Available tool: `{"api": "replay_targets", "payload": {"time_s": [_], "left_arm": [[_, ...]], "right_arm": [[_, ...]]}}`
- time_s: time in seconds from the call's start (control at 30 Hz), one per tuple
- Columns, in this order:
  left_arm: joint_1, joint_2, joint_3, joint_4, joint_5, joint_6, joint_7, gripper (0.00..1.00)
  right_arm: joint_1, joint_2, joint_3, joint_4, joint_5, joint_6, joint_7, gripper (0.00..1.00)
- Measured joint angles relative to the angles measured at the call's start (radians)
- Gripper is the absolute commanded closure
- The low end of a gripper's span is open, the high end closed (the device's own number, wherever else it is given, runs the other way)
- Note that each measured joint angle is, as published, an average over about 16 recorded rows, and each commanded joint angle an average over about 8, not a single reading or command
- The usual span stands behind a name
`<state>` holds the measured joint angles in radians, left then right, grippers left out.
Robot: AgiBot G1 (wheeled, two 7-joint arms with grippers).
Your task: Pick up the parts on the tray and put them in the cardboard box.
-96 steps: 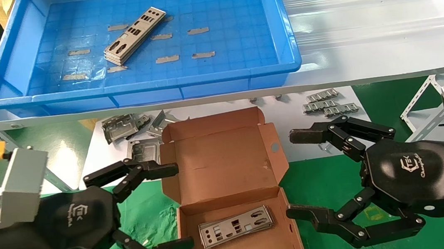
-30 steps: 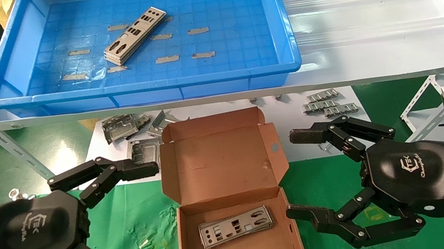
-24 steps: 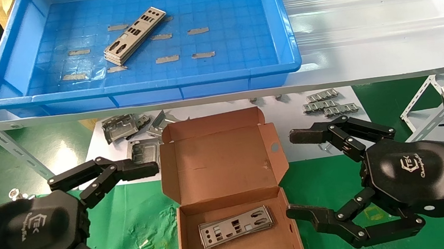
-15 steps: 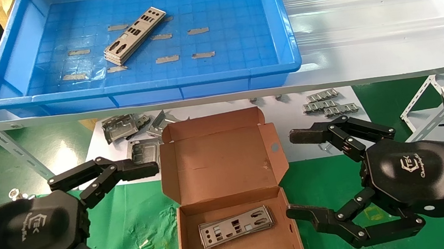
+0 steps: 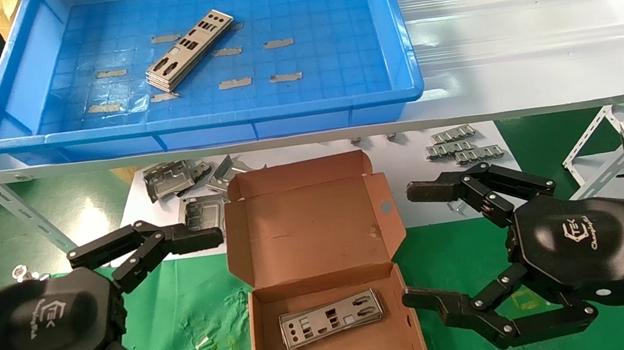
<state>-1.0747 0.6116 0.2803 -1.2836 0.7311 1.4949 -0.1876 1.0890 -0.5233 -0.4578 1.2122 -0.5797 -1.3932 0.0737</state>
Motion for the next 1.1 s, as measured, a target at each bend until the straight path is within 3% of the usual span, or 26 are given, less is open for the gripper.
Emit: {"api": "replay_targets", "payload": {"time_s": [1.1], "left_arm": [[0.000, 0.000, 0.000, 0.000, 0.000, 0.000, 0.000, 0.00]], "right_arm": [[0.000, 0.000, 0.000, 0.000, 0.000, 0.000, 0.000, 0.00]]}}
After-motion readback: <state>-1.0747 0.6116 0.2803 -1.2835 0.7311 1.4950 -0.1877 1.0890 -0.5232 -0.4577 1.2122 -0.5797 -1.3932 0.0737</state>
